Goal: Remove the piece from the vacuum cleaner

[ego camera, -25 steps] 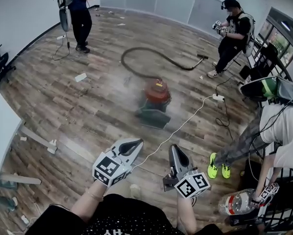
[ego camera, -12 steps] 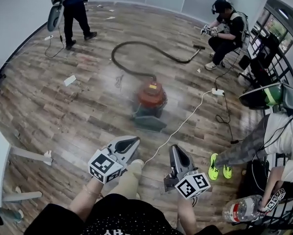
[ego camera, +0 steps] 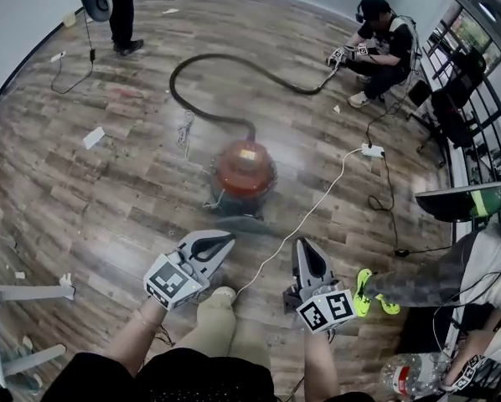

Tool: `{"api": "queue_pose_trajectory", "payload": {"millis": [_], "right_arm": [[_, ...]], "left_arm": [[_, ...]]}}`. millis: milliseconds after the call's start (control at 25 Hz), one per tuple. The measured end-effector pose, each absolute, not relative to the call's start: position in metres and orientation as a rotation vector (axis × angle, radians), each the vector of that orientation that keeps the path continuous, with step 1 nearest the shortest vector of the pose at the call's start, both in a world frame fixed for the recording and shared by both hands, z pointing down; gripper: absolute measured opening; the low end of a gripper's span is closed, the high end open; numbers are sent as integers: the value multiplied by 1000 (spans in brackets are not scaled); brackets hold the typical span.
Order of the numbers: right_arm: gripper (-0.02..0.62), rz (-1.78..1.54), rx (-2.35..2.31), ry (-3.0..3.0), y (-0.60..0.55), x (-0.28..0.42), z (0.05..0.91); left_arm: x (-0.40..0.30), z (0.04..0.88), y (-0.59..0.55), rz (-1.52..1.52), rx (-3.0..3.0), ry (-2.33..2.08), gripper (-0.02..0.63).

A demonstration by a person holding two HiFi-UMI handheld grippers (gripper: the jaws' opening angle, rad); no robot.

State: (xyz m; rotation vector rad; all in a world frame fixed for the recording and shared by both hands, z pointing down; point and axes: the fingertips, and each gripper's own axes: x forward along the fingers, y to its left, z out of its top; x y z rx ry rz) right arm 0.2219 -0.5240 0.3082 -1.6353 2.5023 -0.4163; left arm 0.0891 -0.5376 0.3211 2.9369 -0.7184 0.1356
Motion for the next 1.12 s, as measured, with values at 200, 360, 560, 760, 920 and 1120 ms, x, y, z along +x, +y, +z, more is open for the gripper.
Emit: {"api": "queue_pose_trajectory", "payload": {"millis": [200, 360, 560, 760, 920, 1120], "right_arm": [[12, -443, -1654, 2508, -559, 244, 396], [12, -421, -1643, 2553, -572, 258, 481], [49, -500, -1611, 2590, -590, 269, 595], [169, -498, -1569, 2715, -615, 272, 682], [175, -476, -1697, 2773, -634, 291, 746], [173, -420, -1577, 2869, -645, 280, 777]], "left_arm": [[104, 418, -571, 213, 2933, -712, 8], [109, 507, -583, 249, 2926, -710, 9], [104, 622, -604, 309, 2920, -729, 11], [102, 679, -640, 302, 3007, -832, 184], [86, 722, -666, 341, 3024, -1011, 186], [88, 767, -674, 435, 3012, -1008, 184]]}}
